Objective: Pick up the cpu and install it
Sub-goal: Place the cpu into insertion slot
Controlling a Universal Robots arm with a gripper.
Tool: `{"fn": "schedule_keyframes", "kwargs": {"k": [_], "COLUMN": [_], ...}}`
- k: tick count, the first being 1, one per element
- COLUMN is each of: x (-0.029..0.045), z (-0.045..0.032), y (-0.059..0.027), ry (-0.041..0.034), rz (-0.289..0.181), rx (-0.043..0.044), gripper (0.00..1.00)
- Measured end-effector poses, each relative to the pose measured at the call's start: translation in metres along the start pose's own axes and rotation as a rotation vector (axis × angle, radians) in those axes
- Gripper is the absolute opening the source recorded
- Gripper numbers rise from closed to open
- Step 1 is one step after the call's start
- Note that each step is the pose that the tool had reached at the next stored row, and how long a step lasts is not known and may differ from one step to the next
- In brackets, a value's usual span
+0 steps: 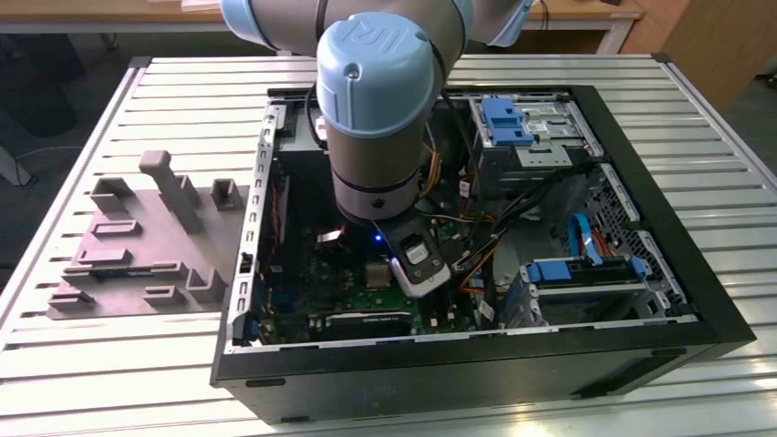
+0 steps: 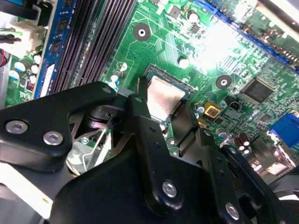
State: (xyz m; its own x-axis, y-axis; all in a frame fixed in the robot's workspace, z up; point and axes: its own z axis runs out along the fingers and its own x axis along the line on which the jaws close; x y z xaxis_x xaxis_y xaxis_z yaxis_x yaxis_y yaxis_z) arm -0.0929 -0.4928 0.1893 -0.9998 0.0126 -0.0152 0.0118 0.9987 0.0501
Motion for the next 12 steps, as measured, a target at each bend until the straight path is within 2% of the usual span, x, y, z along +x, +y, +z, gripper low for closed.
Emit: {"fn": "schedule_keyframes", "kwargs": {"k": [7,8,12], "x": [-0.0001,-0.0001,0.0000], "z": [0.0010,0.0009,0.0001], "y": [0.0000,0.0000,-0.0001], "ry": [-0.0003,-0.0002,0.0002], "rz": [0.000,0.000,0.000], "rx": [-0.0005,-0.0005,0.0002], "gripper": [0.46,0.52,0.52]}}
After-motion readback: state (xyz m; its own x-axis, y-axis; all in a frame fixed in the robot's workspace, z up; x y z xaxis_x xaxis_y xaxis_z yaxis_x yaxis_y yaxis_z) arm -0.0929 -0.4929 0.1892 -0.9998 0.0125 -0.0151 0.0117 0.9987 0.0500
